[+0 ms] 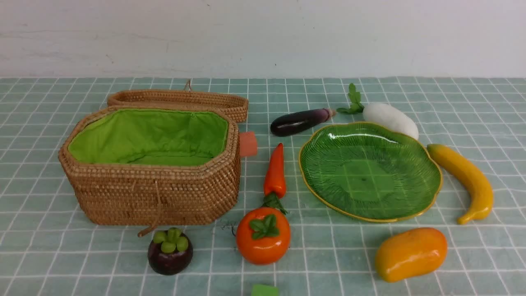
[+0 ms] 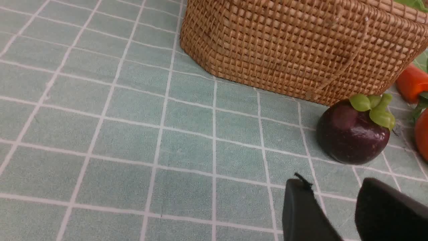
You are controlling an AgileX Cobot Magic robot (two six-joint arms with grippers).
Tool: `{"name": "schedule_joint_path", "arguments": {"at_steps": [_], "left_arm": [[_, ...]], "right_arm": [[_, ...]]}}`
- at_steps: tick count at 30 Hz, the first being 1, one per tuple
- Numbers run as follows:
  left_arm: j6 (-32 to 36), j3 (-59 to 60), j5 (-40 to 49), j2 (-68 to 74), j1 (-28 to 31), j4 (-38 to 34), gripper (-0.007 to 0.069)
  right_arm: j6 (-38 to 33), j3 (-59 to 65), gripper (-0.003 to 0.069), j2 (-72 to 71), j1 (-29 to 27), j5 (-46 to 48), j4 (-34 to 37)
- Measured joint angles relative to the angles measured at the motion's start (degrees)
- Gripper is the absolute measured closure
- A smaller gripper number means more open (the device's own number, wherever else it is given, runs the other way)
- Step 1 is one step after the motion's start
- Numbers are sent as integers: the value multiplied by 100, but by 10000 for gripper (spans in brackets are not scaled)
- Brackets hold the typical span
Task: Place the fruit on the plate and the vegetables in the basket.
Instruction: Grab a mountain bell pepper with your left arm and put it into the left basket
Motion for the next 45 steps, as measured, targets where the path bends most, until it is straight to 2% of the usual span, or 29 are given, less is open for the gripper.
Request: {"name": "schedule_joint_path", "arguments": {"at_steps": [20,24,26,27,28,29,30,32,35,37,42,45], "left_arm": [[0,0,-6,0,0,7,386],[-81,0,-383,0,0,-95,386],[-472,0,-976,0,0,-718,386],[-513,0,-1023,0,0,-781,386],[-861,0,-1369,0,0,-1386,386],[-906,0,-1408,0,0,-1386,386],[-1200,0,-1656,0,0,-1909,386],[-1499,0,-2040,0,0,-2508,386],[-1533,-7,-2242,0,0,-2660,400],[-1425,-113,-1995,0,0,-2550,429],[-798,-1053,-658,218,0,-1973,599],[-538,-1593,-46,929,0,-1865,638]], "right_arm": [[0,0,417,0,0,0,0],[0,0,417,0,0,0,0],[0,0,417,0,0,0,0],[0,0,417,0,0,0,0],[0,0,417,0,0,0,0],[0,0,417,0,0,0,0],[0,0,417,0,0,0,0],[0,0,417,0,0,0,0],[0,0,417,0,0,0,0],[0,0,417,0,0,0,0],[0,0,417,0,0,0,0],[0,0,417,0,0,0,-5]]}}
